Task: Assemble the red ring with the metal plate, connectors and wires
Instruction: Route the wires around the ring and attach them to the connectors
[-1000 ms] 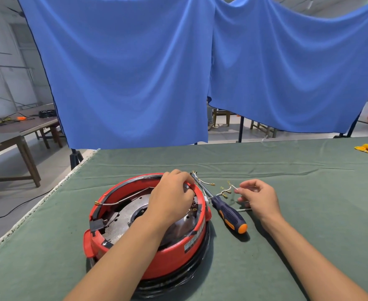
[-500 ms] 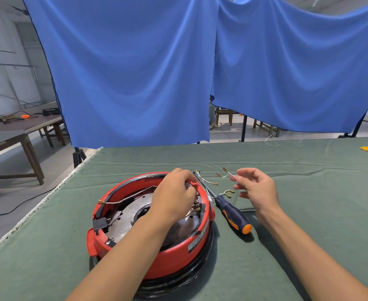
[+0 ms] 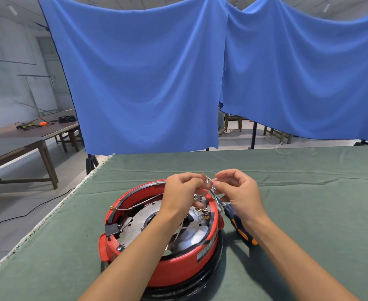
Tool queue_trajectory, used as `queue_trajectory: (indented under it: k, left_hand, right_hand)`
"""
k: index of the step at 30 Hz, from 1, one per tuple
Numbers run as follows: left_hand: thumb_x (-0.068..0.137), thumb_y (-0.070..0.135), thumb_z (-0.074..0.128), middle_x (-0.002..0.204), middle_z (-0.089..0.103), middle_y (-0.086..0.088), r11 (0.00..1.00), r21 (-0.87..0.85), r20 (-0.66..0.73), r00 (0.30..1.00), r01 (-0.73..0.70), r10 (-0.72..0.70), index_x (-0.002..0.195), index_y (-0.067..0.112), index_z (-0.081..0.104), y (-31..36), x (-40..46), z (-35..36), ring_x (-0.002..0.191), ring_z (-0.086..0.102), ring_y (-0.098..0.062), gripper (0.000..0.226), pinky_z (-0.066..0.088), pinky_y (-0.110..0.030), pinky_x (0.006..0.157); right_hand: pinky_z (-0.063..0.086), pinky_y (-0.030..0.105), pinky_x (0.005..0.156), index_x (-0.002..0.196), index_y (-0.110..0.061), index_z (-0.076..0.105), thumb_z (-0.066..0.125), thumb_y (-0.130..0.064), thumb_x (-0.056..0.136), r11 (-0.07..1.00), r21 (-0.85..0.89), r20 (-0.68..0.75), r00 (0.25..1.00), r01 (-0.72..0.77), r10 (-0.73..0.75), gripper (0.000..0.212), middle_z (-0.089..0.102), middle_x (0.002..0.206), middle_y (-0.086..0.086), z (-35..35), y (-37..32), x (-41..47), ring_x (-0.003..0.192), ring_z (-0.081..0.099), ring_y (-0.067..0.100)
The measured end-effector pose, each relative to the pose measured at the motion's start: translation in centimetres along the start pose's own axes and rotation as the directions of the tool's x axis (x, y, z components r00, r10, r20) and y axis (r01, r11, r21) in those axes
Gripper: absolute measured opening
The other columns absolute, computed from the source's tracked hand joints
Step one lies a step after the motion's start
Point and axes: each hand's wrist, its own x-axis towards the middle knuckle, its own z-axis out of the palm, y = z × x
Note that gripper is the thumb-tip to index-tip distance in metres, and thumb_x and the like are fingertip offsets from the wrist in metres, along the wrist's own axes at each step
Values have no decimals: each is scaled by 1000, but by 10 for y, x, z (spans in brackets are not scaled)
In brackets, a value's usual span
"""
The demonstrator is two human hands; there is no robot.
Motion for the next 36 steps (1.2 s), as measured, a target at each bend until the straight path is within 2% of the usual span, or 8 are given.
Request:
queue_trajectory:
  k: [2,6,11,17,22,25,28,36]
  left_hand:
    - [87,0,55,79,71,-13,1000,5,20,1000,-4,4,86,1,70,-2,1,0,66,65,-17,15,52,-26,46]
    - [89,10,61,77,72,-9,999,42,18,1000,-14,13,88,2,70,-6,3,0,64,67,-14,12,52,-24,43]
    - [91,12,60,68,72,-4,997,75,-18,999,-35,36,75,8,70,-6,3,-1,57,66,-12,19,50,-26,45]
    - [90,12,62,62,67,0,995,88,-19,999,-49,51,77,8,69,-5,2,-1,51,59,-10,15,47,-25,44]
    - [89,8,62,60,65,0,998,30,-51,997,-48,49,77,5,66,-3,3,-2,48,58,-10,13,44,-23,40]
    - [90,3,58,56,60,0,999,33,14,1000,-21,20,75,3,62,-3,2,0,45,56,-11,15,42,-23,38]
    - [91,-1,54,49,58,2,1000,16,77,997,5,-6,71,4,56,-2,0,1,41,56,-12,21,41,-21,35]
    - [89,-1,55,49,54,-1,1000,7,125,992,10,-11,68,4,54,-1,-1,1,44,53,-17,21,40,-22,38]
  right_hand:
    - [50,22,53,81,-13,65,70,1,80,999,-35,2,1000,20,-20,15,71,70,-2,0,0,0,59,64,10]
    - [54,39,68,78,-13,65,71,2,78,996,-76,19,998,55,-54,17,70,77,6,0,1,0,71,67,20]
    - [56,30,71,77,-14,67,74,0,76,989,-112,46,994,100,-96,16,70,79,3,4,0,-2,77,67,14]
    - [58,41,75,76,-12,67,70,3,78,991,-105,80,994,86,-78,15,72,80,9,6,-4,-5,79,70,23]
    - [52,33,65,80,-13,64,68,-1,81,998,-41,45,998,55,-53,12,72,78,9,3,-11,-4,67,65,15]
    - [50,25,58,87,-13,65,63,-3,84,998,-4,54,997,56,-56,11,72,78,4,-1,-15,-3,64,64,10]
    - [49,20,52,85,-12,67,65,-6,86,998,11,52,997,60,-60,6,70,68,-2,-4,-17,-2,60,63,8]
    - [47,19,45,81,-9,66,66,-7,87,1000,14,79,997,-28,27,6,70,61,0,-6,-14,-1,49,61,10]
